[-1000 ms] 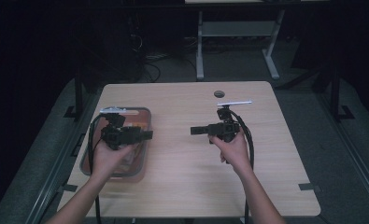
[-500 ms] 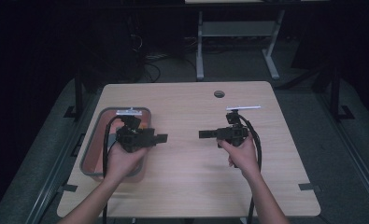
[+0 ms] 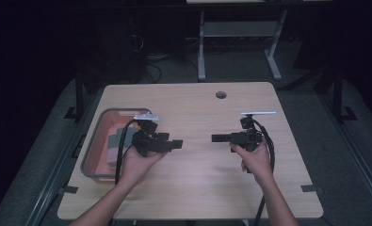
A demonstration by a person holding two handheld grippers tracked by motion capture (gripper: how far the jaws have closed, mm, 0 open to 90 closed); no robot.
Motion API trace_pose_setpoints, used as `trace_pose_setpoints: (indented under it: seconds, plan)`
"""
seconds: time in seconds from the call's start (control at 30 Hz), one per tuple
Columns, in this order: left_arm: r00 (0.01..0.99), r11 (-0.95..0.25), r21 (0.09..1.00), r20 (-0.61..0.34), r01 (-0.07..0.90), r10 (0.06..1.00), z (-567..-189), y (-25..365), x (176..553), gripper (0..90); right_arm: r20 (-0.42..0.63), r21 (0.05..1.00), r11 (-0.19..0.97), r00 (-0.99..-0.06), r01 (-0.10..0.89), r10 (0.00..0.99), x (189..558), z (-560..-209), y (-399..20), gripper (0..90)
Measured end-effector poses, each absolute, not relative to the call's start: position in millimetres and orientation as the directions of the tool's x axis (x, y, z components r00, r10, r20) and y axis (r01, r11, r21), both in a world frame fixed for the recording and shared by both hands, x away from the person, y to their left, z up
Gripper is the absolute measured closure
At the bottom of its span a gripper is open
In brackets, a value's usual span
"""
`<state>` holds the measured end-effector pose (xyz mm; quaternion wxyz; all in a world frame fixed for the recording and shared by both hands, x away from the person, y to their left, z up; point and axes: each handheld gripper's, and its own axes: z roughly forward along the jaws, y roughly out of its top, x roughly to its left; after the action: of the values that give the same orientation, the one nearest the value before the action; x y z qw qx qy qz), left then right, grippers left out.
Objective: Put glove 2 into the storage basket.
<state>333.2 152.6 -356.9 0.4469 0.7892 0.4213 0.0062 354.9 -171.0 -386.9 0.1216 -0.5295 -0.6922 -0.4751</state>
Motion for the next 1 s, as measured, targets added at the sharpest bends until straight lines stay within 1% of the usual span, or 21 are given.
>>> trace_pose_setpoints:
  seconds: [0.4,0.67,1.0]
  plan:
    - [0.67,-0.269,0.709,-0.372,0.652,0.642,-364.8,128.3,330.1,27.4,0.67,0.52,-0.029,-0.387,0.854,0.633,348.5,-391.9,-193.2,45.9]
    - [0.683,-0.279,0.709,-0.378,0.647,0.625,-370.9,119.0,327.8,27.3,0.681,0.504,-0.043,-0.366,0.863,0.634,343.3,-399.3,-206.9,44.8]
    - [0.7,-0.299,0.707,-0.379,0.641,0.605,-386.6,106.7,317.9,26.8,0.683,0.494,-0.069,-0.338,0.867,0.648,335.7,-410.7,-225.1,42.8]
